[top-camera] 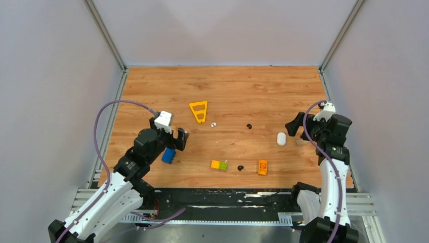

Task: Insert the wireless bluetooth earbuds into the charging case
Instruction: Pick up the charging case from the center of the board.

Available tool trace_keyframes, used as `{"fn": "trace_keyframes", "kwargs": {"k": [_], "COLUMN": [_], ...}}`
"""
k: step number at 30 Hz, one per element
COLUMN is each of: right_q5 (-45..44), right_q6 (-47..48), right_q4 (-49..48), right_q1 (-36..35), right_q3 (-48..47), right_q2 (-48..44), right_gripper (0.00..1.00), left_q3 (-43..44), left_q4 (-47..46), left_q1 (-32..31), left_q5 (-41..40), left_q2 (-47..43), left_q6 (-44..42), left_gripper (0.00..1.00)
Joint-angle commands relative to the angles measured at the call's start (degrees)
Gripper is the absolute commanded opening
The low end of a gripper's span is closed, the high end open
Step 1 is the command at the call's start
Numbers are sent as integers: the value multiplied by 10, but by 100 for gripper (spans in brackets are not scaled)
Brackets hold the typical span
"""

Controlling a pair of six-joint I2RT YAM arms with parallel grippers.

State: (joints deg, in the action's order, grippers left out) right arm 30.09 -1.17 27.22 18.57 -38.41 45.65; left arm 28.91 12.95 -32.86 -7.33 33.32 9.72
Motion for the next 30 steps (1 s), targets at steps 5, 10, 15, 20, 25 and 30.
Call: {"fn": "trace_keyframes", "kwargs": {"k": [5, 10, 15, 20, 25, 30], "right_q5": [63, 120, 182, 186, 188, 185], "right_q6": [0, 128, 159, 175, 173, 173], "right_q4": [-42, -36, -20, -5, -14, -18], "right_q1": [2, 2, 0, -11, -11, -11], "right_q3": [3, 25, 20, 13, 27, 28], "right_q2": [-25, -52, -50, -34, -65, -71], "right_gripper": [99, 99, 92, 90, 90, 90], "left_q3": [9, 21, 33, 68, 84, 119], "left_q4": [-19, 0, 10, 64, 90, 120], "left_q1": [-3, -4, -6, -12, -12, -12], "left_q5": [36, 41, 91, 28, -57, -97], "left_q2": [21, 42, 93, 170, 190, 256], "left_q6": [-16, -17, -10, -4, 0, -23], "left_gripper": [97, 95, 84, 80, 85, 84]}}
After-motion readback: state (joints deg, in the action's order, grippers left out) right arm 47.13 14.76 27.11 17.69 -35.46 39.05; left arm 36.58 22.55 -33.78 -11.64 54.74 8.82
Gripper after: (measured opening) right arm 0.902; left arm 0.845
